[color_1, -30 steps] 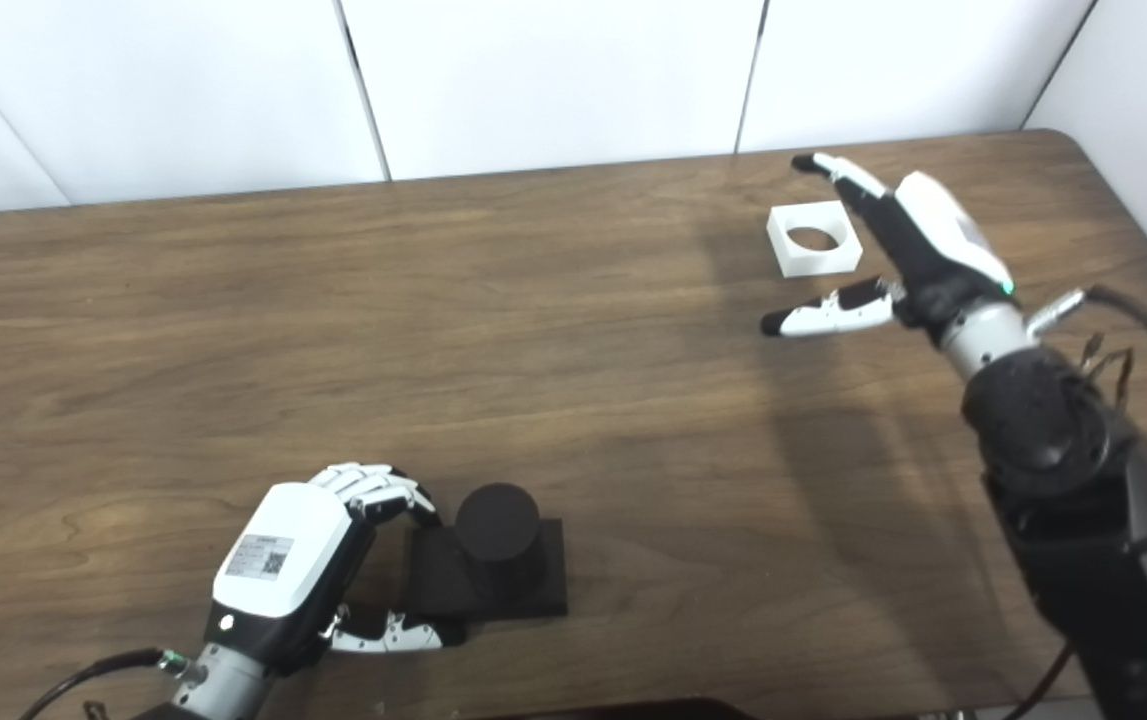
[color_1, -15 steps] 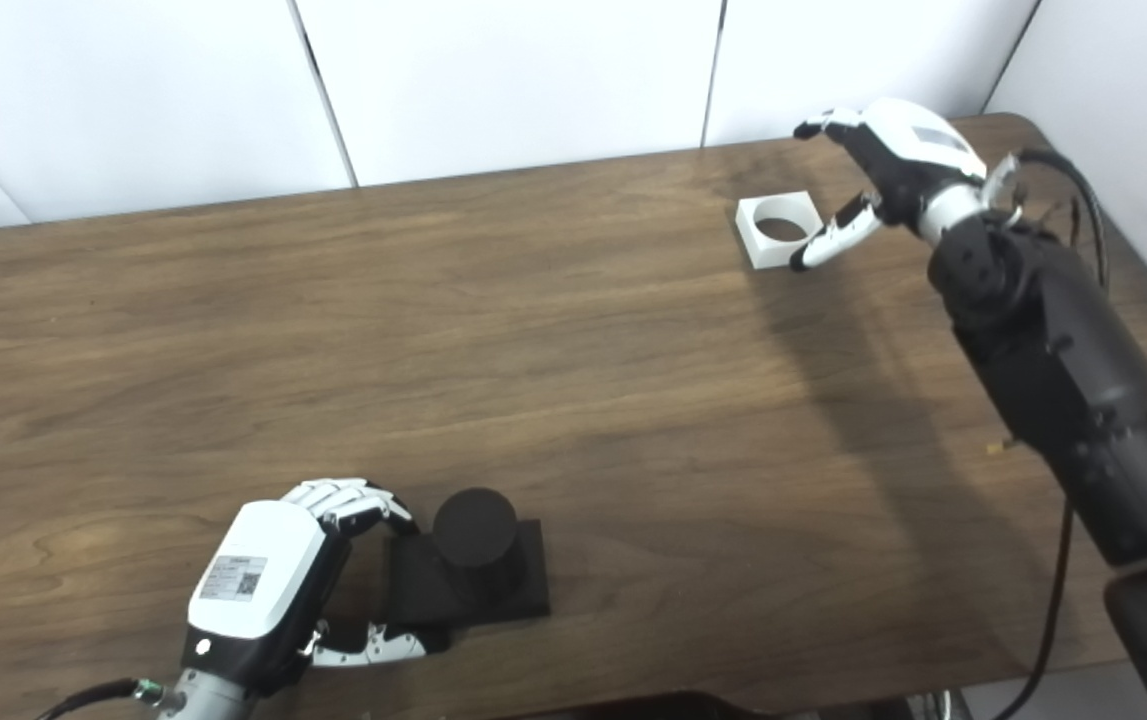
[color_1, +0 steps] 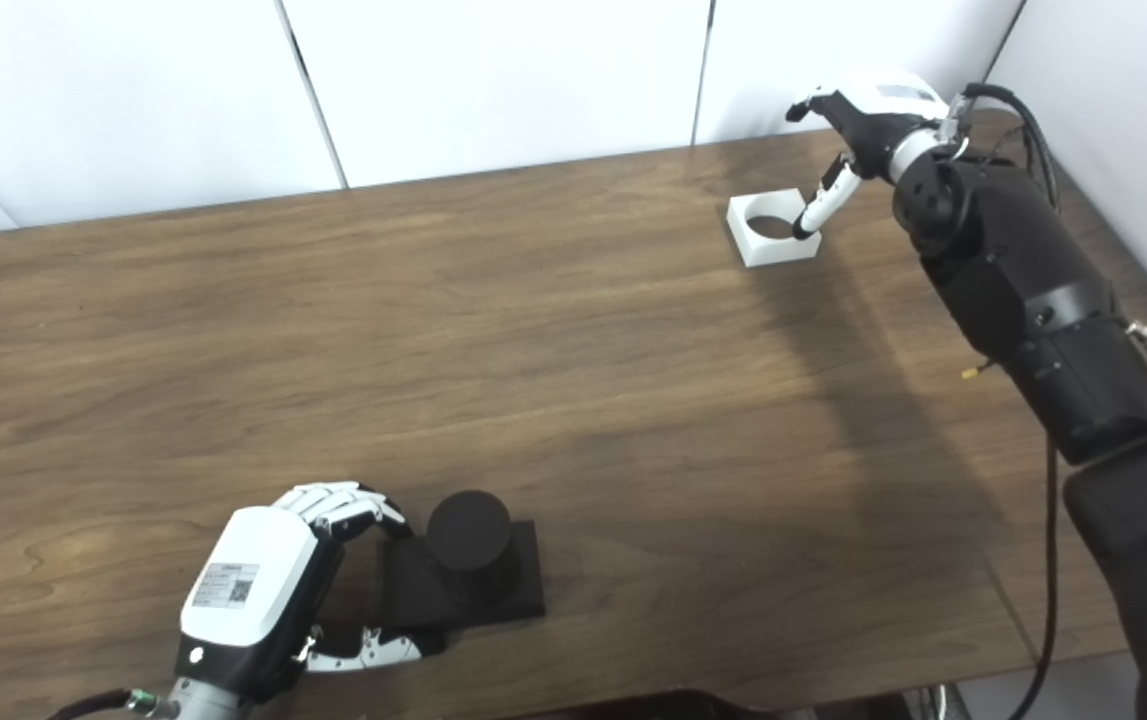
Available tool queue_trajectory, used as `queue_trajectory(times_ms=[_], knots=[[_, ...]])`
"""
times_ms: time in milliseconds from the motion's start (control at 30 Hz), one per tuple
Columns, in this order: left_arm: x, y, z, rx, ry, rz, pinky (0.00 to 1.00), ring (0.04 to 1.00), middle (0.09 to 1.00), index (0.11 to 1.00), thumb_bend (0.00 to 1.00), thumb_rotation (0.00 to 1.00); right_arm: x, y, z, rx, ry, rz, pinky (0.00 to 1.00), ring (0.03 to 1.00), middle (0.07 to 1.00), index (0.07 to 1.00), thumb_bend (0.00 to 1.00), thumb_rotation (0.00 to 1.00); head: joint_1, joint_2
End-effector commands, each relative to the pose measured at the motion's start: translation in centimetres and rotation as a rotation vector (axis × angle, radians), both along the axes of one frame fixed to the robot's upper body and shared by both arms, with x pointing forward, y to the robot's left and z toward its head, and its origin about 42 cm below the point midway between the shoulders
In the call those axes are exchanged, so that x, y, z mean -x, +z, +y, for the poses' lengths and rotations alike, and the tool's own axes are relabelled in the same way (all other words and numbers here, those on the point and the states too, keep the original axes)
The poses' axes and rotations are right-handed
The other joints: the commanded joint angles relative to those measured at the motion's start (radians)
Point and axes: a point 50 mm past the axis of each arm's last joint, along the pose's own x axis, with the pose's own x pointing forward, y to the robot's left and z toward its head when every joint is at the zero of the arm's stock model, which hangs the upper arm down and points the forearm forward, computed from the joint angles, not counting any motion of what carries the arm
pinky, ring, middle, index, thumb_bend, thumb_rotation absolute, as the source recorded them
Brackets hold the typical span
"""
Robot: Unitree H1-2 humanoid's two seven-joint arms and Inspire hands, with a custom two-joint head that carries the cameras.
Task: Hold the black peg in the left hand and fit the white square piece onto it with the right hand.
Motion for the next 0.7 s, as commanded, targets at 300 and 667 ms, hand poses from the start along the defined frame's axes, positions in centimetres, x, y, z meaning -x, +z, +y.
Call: queue_trajectory(times_ms=[300,667], knots=[[0.6,-0.5,-0.4,-0.05,-0.007,0.032,0.78,0.764,0.695,0.485,0.52,0.05,-1.8,3.6,1.4,0.097,0.038,0.021,0.93,0.981,0.949,0.848,0.95,0.19,0.009,0.004],[0.5,-0.2,-0.7,-0.05,0.0,0.03,0.77,0.761,0.692,0.485,0.52,0.05,-2.0,3.0,1.9,0.126,0.033,0.093,0.92,0.986,0.95,0.858,0.96,0.22,0.02,0.008]])
